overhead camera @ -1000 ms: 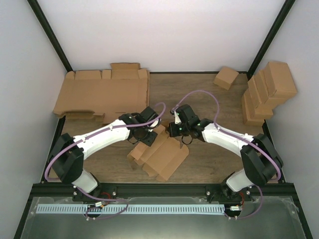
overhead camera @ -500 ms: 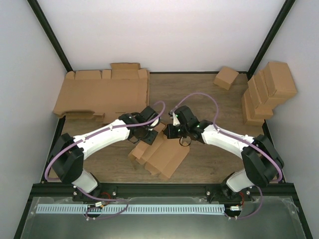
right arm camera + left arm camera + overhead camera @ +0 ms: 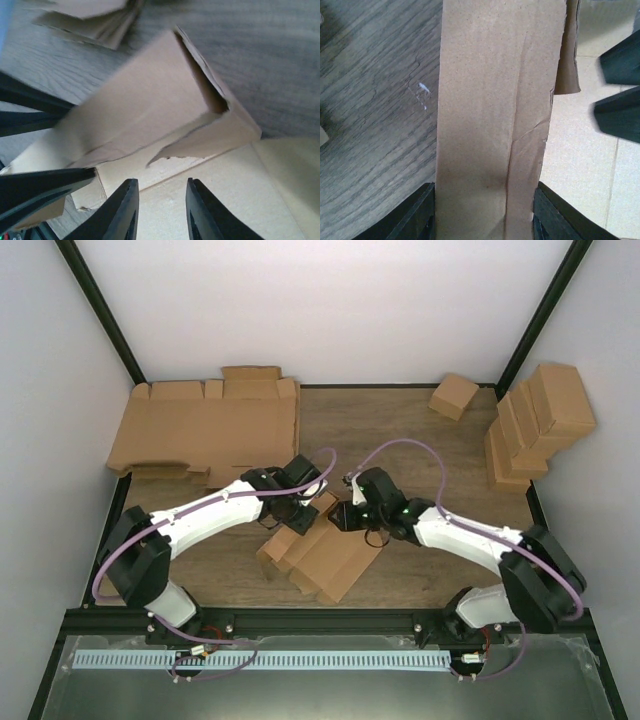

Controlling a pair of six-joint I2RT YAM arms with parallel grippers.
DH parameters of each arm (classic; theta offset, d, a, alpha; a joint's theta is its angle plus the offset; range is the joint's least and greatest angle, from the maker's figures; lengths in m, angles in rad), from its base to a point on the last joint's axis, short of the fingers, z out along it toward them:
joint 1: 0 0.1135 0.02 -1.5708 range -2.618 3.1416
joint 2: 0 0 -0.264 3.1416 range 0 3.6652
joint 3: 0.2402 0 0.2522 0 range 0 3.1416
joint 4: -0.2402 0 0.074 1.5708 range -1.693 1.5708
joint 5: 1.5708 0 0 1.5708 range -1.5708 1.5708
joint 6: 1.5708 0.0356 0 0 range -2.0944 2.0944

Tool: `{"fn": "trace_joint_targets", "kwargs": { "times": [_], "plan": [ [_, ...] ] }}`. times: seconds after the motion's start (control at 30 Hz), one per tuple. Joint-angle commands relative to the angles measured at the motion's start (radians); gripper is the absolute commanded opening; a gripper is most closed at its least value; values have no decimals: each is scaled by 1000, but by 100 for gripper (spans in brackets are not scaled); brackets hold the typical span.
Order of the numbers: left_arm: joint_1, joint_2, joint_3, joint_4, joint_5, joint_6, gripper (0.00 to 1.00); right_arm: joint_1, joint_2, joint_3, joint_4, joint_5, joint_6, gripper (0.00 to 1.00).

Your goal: Fold the paper box

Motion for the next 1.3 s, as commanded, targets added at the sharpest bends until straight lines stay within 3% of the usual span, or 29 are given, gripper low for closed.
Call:
{"fn": "trace_joint_targets", "kwargs": {
  "times": [0.0,0.13,0.33,0.57,0.77,1.27],
  "plan": [
    [-5,14,15,-44,-30,41,50,2,-122,2,23,52,-58,32],
    [-5,9,14,-33,-20,41,50,-34,-218,-45,37,83,-107,46],
    [-6,7,17,-32,-20,48,50,-118,-237,-143,174,56,-200,51],
    [-5,-3,12,-36,-17,47,50,-203,-146,-151,300,72,-151,55],
    [-8,-11,5,-29,-12,46,50,-341,47,-38,326,-219,-162,55],
    [-7,-10,-1,-16,-9,39,50,-356,287,-21,677,-726,-80,59]
  ]
}}
